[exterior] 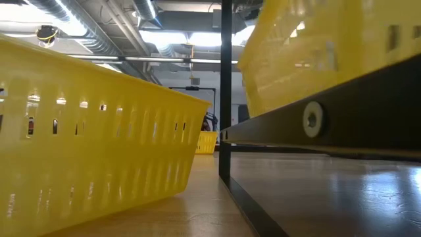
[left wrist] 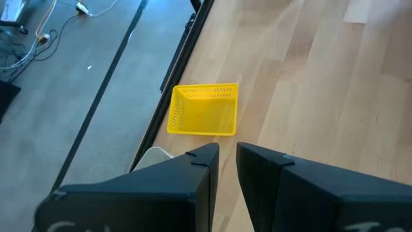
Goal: Stack baskets on shelf by color
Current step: Stack the right gray bin on top of the gray bin on the shelf
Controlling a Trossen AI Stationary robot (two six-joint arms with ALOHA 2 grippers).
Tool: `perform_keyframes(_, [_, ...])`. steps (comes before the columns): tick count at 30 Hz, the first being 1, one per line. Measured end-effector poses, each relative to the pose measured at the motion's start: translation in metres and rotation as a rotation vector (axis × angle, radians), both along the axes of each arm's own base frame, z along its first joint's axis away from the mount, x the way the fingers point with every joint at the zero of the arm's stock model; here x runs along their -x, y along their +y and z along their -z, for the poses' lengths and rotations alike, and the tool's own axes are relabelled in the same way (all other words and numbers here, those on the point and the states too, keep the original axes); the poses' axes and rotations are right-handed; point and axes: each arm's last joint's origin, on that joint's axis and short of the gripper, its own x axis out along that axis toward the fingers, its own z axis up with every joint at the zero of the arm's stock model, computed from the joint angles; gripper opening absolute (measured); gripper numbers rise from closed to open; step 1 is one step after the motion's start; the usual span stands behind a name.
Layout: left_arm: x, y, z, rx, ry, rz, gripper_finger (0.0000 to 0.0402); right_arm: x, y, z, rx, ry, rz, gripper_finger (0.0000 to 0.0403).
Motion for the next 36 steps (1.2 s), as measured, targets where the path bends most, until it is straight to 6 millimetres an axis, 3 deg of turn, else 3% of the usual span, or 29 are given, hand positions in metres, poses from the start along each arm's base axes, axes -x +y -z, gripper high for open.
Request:
perform_keyframes(16, [0.0,0.0,0.0,-0.002,0.002,0.002,0.0047,-0.001,0.003,-0.001,-0.036,0.009,0.025,0.0038])
perform_keyframes(26, [0.0,0.0,0.0,-0.002,0.002,0.002,0.0047,0.0,0.003,-0.002,-0.069,0.053,0.025,0.0002])
perform_keyframes(36, [0.0,0.0,0.0,-0.002,0.002,0.002,0.0047,0.001,0.002,-0.025,-0.087,0.045,0.026,0.0001])
